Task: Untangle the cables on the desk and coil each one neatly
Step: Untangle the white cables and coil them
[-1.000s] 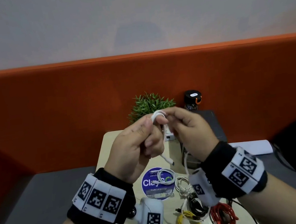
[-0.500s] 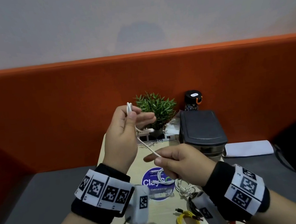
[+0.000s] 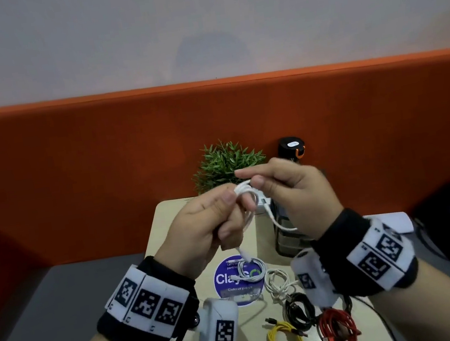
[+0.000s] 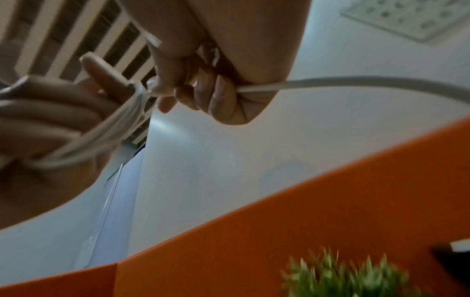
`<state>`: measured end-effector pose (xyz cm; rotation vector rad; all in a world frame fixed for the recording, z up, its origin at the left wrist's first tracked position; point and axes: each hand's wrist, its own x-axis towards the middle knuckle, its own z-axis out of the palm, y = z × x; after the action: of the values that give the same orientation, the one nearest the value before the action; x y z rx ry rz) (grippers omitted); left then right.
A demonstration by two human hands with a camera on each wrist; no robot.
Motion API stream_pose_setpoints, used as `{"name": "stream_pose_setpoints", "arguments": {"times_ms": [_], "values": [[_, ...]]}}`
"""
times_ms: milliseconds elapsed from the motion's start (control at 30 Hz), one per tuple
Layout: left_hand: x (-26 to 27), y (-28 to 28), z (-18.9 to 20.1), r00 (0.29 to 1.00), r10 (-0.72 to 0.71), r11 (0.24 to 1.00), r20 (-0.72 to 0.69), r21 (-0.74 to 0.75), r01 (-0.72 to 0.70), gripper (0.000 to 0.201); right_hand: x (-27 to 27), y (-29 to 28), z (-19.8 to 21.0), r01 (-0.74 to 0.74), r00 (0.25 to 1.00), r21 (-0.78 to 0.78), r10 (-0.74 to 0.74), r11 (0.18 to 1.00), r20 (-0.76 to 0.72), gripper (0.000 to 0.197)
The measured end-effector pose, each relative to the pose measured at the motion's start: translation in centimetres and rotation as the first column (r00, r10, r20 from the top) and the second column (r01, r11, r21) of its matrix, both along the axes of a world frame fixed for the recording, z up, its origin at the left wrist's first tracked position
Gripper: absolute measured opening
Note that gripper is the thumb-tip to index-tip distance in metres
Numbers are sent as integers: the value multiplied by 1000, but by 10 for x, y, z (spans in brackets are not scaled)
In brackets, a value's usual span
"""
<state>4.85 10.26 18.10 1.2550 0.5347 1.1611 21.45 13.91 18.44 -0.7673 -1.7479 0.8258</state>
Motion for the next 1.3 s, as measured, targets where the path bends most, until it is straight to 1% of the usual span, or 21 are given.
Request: {"name": "stream_pose_setpoints", "arguments": {"times_ms": [100, 133, 200, 300, 400, 467, 500, 567, 600, 633, 667, 700, 733, 800, 833, 900, 1000, 1100, 1167, 1233, 1300], "values": [[1, 4, 2, 981, 79, 997, 176, -21, -76, 27, -14, 2, -31, -63, 995, -248, 43, 967, -84, 40], [1, 5, 1, 971, 117, 993, 209, -36, -112, 26, -17, 1, -41, -73, 997, -340, 55, 938, -63, 41], [-2, 7, 1, 947, 220, 975, 234, -69, -209, 24, -19, -4, -55, -68, 992, -450, 110, 890, 68, 33], [-6, 10, -4, 907, 386, 922, 166, -75, -379, 29, -19, -16, -62, -109, 959, -491, 222, 864, 178, 26], [-6, 9, -9, 869, 491, 871, 59, -3, -492, 34, -18, -24, -56, -104, 916, -463, 267, 880, 301, 27], [-5, 8, -13, 846, 528, 846, -73, 131, -517, 33, -14, -27, -49, -100, 888, -414, 269, 905, 374, 26], [-5, 8, -14, 806, 564, 820, -180, 242, -519, 31, -11, -28, -43, -107, 873, -362, 262, 926, 411, 22], [-9, 10, -17, 659, 636, 765, -402, 443, -467, 29, -5, -30, -29, -125, 861, -228, 220, 966, 459, 12], [-10, 11, -18, 585, 646, 758, -491, 505, -413, 30, -1, -29, -21, -121, 866, -153, 180, 981, 467, 9], [-12, 11, -20, 536, 636, 767, -556, 536, -354, 30, 3, -28, -12, -101, 877, -73, 123, 992, 465, 9], [-13, 11, -21, 528, 607, 788, -594, 533, -306, 30, 6, -26, -4, -72, 891, 11, 60, 997, 451, 9], [-13, 10, -24, 555, 562, 820, -614, 501, -276, 33, 9, -23, 3, -45, 902, 74, 9, 996, 431, 8], [-12, 7, -25, 619, 498, 861, -608, 434, -267, 37, 12, -19, 8, -27, 912, 117, -24, 993, 410, 8], [-8, 2, -23, 776, 349, 935, -526, 248, -253, 45, 15, -11, 11, 1, 923, 136, -53, 991, 382, 14], [-7, 0, -21, 826, 287, 957, -485, 182, -225, 49, 16, -8, 12, 13, 926, 121, -57, 993, 374, 16], [-4, -4, -17, 884, 192, 981, -426, 123, -153, 47, 16, -2, 10, 19, 936, 104, -54, 994, 348, 18], [-3, -7, -13, 944, 135, 990, -303, 72, -118, 34, 14, 4, 5, 55, 935, 130, -96, 990, 340, 18], [-3, -6, -12, 972, 142, 990, -188, 23, -140, 37, 8, 8, -3, 165, 888, 259, -258, 952, 382, 17], [-2, -6, -11, 985, 119, 993, -125, -11, -121, 37, 2, 7, -7, 197, 867, 287, -303, 938, 396, 16], [-1, -6, -8, 993, 98, 994, -66, -39, -101, 35, -4, 3, -8, 183, 895, 169, -235, 969, 379, 14], [0, -5, -7, 994, 105, 993, -19, -53, -106, 35, -7, -3, -8, 139, 934, 0, -131, 990, 333, 19]]}}
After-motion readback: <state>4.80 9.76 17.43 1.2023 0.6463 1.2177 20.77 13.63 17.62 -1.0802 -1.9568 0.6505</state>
